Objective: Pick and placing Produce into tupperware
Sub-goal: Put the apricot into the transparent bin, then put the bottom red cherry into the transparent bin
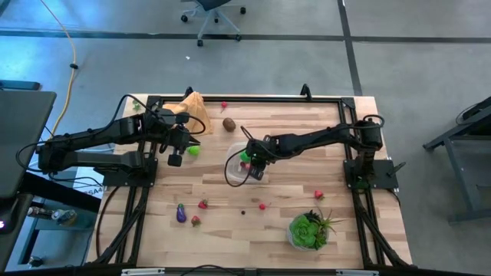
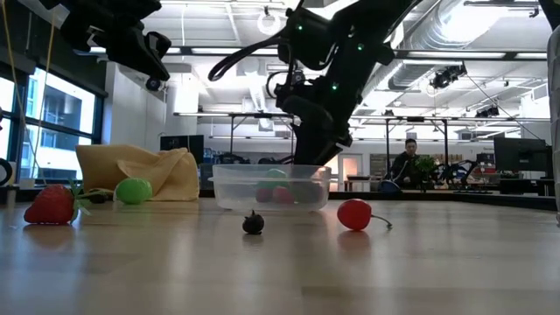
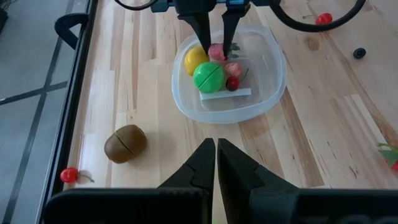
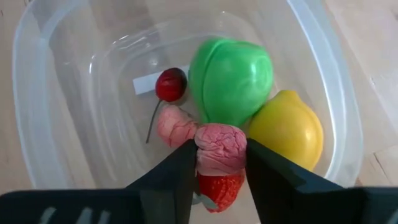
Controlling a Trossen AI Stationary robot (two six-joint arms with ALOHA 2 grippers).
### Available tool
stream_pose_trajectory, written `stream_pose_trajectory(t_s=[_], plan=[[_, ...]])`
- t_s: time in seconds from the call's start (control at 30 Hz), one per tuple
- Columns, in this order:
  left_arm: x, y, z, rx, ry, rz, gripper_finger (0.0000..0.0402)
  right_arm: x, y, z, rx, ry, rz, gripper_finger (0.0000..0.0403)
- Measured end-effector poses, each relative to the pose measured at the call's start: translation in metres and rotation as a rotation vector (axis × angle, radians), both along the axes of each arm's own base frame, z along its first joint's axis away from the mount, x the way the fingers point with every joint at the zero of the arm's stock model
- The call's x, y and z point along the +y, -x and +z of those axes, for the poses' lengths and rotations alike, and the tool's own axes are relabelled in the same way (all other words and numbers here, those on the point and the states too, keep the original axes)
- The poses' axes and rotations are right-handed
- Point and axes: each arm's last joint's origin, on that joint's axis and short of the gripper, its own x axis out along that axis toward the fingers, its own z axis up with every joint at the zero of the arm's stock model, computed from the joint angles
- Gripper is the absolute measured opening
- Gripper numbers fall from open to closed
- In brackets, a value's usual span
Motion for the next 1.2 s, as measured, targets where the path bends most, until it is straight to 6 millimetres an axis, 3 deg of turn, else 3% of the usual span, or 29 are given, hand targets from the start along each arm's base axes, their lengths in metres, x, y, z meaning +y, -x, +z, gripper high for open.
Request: stream_pose_trajectory(t_s=[0.23, 0.4, 0.57, 0.83, 1.0, 1.2], plan=[[0.0, 0.0, 0.0, 0.0, 0.0, 0.0, 0.001, 0.0, 0.0, 0.0, 0.001, 0.011, -0.004, 0.0183], [0.0, 0.0, 0.0, 0.0, 0.0, 0.0, 0.001, 0.003, 0.001, 0.004, 0.0, 0.026, 0.014, 0.019], [0.0, 0.0, 0.0, 0.0, 0.0, 0.0, 0.001, 0.014, 0.005, 0.023, -0.047, 0.054, 0.079, 0.019], [0.0, 0.0, 0.0, 0.0, 0.0, 0.0, 0.001, 0.055, 0.02, 0.06, -0.125, 0.099, 0.302, 0.019], [0.0, 0.0, 0.0, 0.0, 0.0, 0.0, 0.001, 0.088, 0.026, 0.061, -0.124, 0.044, 0.417, 0.019], [0.0, 0.0, 0.0, 0.0, 0.0, 0.0, 0.001, 0.109, 0.024, 0.056, -0.16, -0.034, 0.355, 0.019]])
